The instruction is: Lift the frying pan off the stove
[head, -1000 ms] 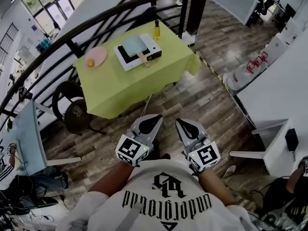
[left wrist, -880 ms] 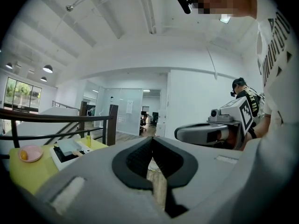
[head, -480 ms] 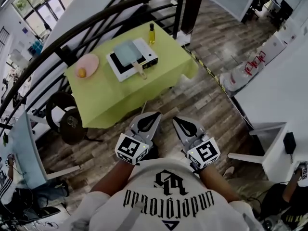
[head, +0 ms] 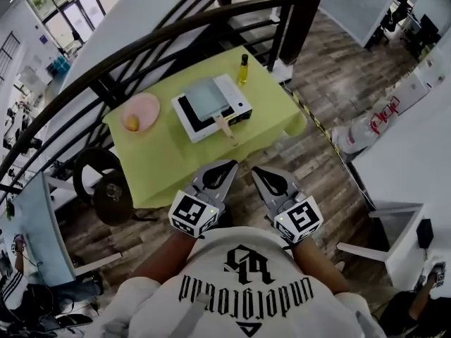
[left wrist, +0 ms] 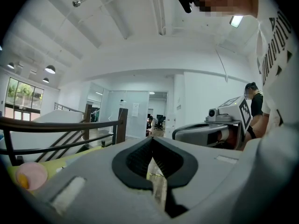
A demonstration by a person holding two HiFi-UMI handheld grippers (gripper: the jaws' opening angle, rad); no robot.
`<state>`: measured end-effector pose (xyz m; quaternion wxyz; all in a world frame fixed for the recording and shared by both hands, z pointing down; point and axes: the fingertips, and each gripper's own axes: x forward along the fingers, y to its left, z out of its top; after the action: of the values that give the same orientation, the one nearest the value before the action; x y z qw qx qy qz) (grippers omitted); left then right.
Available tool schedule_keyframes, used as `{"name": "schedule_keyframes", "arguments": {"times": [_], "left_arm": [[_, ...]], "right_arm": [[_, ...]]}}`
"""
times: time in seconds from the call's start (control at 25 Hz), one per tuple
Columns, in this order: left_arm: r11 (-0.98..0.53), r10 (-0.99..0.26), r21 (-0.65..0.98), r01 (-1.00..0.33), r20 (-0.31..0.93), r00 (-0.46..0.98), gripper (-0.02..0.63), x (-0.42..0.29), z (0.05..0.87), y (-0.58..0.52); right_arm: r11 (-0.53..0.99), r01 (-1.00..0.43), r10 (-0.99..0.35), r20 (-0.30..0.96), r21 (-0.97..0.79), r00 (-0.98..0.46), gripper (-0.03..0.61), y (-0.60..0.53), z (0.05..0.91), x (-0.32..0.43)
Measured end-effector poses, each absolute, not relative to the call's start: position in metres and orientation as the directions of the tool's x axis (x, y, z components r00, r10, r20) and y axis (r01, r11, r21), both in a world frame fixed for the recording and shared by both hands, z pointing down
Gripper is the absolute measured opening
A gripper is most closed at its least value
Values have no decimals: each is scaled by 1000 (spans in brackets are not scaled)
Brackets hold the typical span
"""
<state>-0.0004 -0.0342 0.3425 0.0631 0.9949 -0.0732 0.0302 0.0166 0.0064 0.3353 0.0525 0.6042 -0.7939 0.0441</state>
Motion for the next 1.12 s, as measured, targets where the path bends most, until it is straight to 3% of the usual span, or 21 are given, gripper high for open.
{"name": "schedule_keyframes", "arguments": {"times": [0.6, 1.12], "left_arm": [[-964, -190, 166, -208, 121, 974, 8, 13, 375, -111], [-878, -419, 192, -438, 129, 899, 8, 56, 383, -186]], "right_arm": [[335, -939, -920, 187, -74, -343, 2, -73, 369, 31], [532, -838, -808, 219, -126, -546, 2, -141, 394, 90]]}}
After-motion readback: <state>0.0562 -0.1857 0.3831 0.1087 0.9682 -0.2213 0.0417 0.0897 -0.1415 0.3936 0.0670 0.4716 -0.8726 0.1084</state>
